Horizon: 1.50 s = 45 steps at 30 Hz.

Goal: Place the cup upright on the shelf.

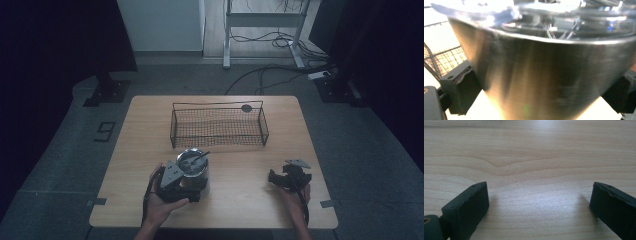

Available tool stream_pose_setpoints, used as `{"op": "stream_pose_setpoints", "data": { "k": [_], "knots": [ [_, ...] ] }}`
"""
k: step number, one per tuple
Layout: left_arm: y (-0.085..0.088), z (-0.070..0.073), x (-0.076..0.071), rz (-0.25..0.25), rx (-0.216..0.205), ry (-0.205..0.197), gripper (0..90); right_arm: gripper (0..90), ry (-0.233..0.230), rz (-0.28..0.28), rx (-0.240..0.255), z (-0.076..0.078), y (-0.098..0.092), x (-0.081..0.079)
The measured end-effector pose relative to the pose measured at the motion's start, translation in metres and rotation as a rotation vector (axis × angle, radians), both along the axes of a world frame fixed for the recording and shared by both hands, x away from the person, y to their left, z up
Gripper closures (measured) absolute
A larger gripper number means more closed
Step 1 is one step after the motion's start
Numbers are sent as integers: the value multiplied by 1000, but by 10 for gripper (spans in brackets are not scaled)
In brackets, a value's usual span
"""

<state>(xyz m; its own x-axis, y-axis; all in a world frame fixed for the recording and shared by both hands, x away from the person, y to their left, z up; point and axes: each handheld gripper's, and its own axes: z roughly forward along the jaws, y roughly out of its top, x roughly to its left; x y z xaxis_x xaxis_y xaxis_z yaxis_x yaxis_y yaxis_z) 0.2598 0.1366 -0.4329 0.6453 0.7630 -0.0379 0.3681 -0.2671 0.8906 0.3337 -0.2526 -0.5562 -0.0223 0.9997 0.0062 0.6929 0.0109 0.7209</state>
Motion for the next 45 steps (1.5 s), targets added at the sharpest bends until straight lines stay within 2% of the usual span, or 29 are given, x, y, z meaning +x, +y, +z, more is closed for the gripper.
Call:
{"op": "stream_pose_setpoints", "data": {
  "k": [9,14,26,40,45],
  "knots": [
    [6,8,9,27,-7,-3,39,20,0,0,0,0,0,0],
    [11,16,15,49,-25,-14,39,20,0,0,-1,0,0,0],
    [14,30,28,77,-33,-24,39,20,0,-1,0,0,0,0],
    [1,35,52,111,-31,-1,39,20,1,-3,-2,0,0,2],
    [-2,37,59,122,-25,-7,39,20,-1,-8,0,0,0,2]
  ]
}}
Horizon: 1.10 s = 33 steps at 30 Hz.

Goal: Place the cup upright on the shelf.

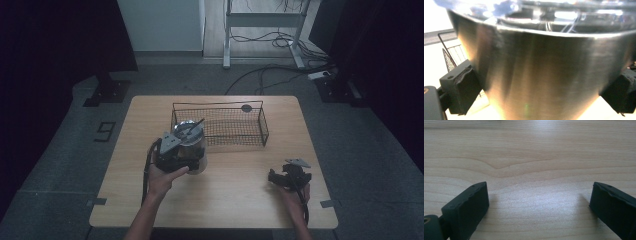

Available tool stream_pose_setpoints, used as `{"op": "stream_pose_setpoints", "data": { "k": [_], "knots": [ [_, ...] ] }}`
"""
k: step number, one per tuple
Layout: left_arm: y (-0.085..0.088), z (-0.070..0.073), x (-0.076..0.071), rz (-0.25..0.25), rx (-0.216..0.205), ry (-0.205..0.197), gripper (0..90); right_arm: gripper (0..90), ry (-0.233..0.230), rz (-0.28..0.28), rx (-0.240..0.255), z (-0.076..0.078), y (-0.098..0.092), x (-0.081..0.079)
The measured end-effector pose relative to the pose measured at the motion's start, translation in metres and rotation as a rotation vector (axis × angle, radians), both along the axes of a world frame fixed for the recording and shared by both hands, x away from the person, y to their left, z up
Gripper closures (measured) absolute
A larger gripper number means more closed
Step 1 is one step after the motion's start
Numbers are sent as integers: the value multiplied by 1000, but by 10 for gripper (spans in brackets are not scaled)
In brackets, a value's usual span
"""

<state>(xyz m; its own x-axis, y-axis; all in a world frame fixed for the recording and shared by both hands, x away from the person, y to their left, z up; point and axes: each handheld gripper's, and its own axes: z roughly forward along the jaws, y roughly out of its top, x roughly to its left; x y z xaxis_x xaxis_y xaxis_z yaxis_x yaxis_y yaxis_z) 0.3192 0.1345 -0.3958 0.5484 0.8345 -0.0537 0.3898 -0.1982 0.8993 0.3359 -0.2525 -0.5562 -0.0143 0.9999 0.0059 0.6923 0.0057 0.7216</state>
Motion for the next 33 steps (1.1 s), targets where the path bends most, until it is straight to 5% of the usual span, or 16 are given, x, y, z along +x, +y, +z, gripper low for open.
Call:
{"op": "stream_pose_setpoints", "data": {
  "k": [33],
  "knots": [
    [-7,29,34,45,-11,-58,39,28,1,0,-1,0,0,1]
  ]
}}
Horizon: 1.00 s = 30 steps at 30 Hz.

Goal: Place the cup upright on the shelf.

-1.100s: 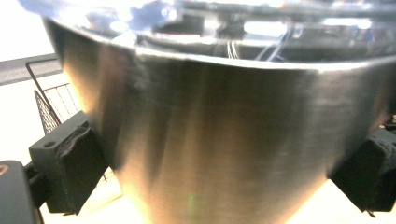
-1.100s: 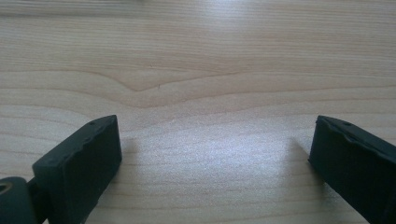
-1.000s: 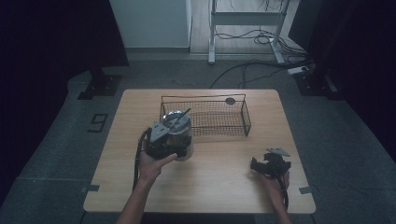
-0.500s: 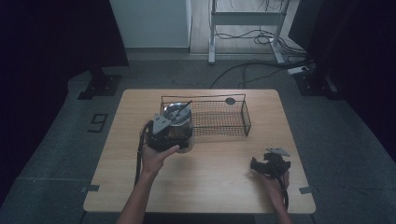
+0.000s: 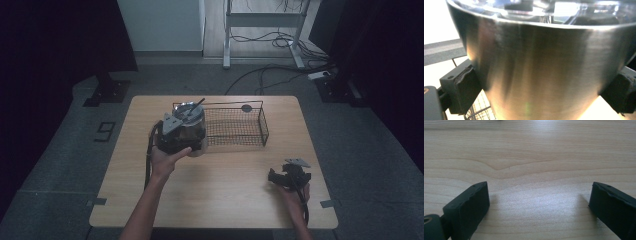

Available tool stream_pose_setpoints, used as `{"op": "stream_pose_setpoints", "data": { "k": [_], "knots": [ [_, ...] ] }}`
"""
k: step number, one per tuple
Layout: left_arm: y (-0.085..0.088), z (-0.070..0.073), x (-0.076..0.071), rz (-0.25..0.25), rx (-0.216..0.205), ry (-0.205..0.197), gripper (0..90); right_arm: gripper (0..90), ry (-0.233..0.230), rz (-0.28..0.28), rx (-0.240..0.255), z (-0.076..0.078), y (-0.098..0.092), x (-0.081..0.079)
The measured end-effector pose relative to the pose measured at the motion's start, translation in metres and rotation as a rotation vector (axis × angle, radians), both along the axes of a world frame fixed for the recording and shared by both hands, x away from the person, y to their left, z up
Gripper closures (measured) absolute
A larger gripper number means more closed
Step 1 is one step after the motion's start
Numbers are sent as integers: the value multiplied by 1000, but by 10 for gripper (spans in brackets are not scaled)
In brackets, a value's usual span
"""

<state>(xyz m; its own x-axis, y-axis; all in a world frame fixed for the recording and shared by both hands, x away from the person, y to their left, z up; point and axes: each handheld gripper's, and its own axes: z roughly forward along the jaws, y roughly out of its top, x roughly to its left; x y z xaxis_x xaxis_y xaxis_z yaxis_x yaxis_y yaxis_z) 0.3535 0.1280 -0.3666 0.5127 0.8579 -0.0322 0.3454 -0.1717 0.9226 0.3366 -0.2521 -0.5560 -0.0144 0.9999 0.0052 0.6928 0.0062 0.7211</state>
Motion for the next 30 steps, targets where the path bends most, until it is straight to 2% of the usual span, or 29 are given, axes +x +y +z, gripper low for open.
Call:
{"op": "stream_pose_setpoints", "data": {
  "k": [8,13,21,25,29,30],
  "knots": [
    [-3,4,11,3,11,-4,39,30,0,-1,0,0,0,0],
    [-2,7,25,3,-24,3,39,30,-1,-2,1,0,0,0],
    [0,5,45,23,-27,-3,39,30,-3,-1,0,0,0,0],
    [3,2,54,39,-54,9,40,30,-4,-1,0,0,0,0],
    [4,0,60,59,-55,16,39,30,-5,-1,0,0,0,0],
    [5,-2,64,61,-64,31,39,30,-4,-1,1,0,0,0]
  ]
}}
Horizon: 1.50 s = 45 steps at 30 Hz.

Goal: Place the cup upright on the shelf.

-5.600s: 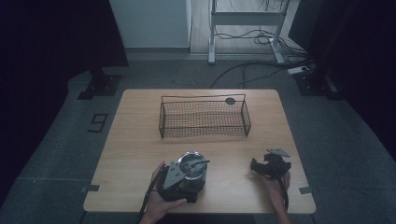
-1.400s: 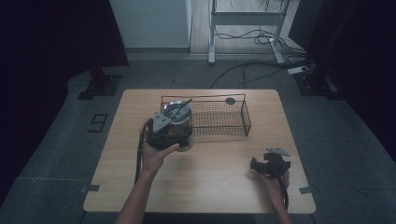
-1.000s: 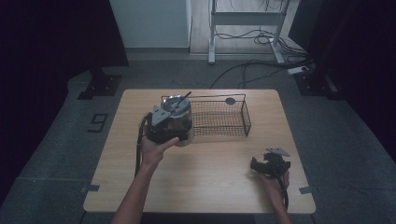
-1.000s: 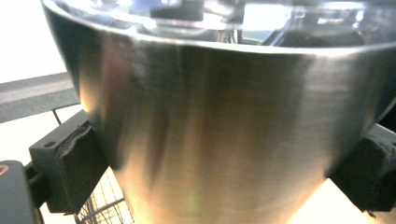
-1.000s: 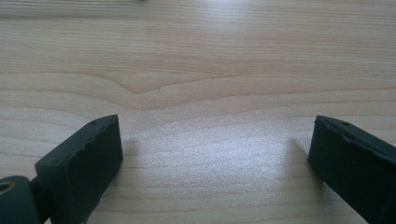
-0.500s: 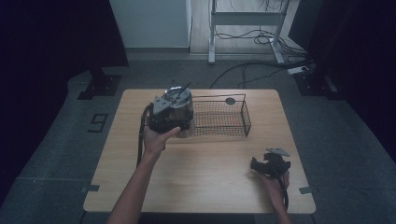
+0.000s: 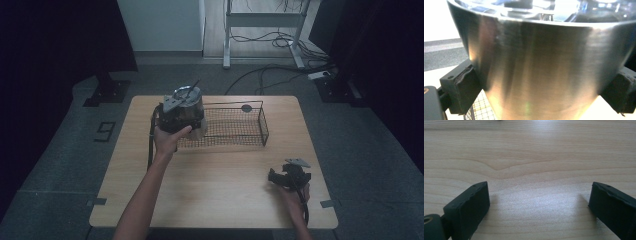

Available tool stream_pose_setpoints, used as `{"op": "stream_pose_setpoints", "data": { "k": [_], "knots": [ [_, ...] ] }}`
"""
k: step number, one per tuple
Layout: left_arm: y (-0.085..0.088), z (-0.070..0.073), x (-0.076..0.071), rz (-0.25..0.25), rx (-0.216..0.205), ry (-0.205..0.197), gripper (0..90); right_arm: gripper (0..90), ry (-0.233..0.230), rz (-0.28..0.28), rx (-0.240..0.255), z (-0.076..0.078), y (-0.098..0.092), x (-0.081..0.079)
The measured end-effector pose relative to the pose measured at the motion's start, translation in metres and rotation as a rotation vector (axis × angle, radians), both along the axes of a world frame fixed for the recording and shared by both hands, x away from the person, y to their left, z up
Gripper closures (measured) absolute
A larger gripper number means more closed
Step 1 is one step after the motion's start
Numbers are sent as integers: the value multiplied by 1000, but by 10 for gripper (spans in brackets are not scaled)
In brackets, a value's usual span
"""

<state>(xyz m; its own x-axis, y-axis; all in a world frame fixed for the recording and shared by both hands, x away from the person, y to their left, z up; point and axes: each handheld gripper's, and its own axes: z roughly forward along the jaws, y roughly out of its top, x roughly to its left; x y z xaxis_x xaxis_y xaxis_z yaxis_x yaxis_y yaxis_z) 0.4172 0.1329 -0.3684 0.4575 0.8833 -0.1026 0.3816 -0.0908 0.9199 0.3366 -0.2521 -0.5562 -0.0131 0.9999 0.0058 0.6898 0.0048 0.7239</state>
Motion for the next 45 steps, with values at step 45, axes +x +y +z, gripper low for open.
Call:
{"op": "stream_pose_setpoints", "data": {
  "k": [45],
  "knots": [
    [-27,-59,73,102,145,71,39,34,-1,2,-1,0,0,0]
  ]
}}
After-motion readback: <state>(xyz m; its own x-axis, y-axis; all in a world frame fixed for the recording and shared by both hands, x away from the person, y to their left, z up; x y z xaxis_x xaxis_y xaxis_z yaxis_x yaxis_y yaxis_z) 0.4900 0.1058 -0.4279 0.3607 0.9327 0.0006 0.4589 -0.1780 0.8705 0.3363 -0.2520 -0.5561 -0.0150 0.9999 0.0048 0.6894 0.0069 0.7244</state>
